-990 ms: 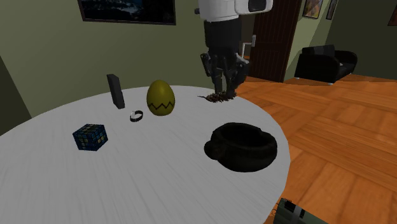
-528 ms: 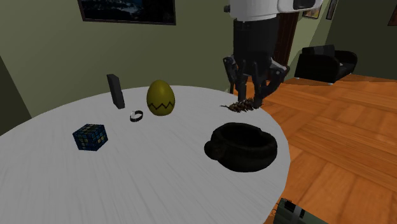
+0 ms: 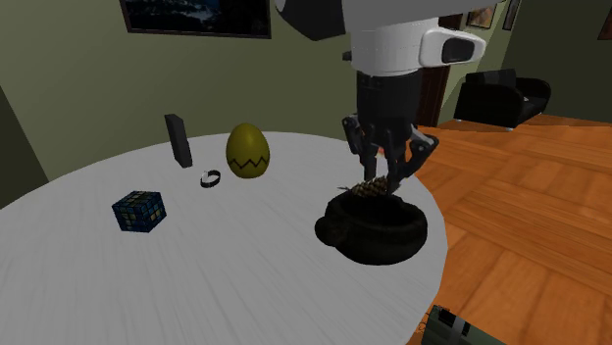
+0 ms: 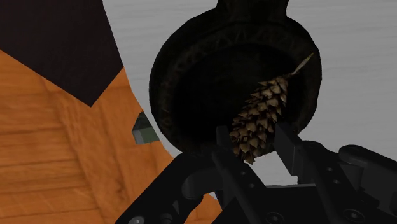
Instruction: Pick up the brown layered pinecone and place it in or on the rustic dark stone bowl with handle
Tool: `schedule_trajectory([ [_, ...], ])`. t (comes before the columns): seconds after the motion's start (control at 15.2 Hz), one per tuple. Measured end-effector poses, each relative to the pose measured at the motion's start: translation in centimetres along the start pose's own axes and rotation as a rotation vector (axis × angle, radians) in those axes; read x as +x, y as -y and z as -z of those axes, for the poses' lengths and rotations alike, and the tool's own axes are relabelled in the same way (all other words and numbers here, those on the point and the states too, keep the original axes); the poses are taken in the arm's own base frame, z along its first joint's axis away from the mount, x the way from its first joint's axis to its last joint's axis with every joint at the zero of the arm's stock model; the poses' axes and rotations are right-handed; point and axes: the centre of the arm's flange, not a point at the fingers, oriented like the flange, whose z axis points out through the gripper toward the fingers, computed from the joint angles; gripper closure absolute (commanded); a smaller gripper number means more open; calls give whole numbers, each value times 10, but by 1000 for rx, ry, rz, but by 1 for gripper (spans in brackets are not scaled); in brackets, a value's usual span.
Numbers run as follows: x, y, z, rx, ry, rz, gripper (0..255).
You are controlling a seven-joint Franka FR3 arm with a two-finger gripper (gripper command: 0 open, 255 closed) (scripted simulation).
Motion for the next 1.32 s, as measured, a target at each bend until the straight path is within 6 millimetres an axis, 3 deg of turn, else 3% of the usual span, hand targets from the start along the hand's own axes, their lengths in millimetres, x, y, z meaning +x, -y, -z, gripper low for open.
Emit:
schedule_trajectory([
  [0.33, -6, -3, -25, 0, 0, 0, 255],
  [0.73, -6, -3, -29, 0, 0, 0, 255],
  [0.79, -6, -3, -29, 0, 0, 0, 0],
  [1.19, -6, -3, -29, 0, 0, 0, 0],
  [1.32, -6, -2, -12, 1, -1, 0, 0],
])
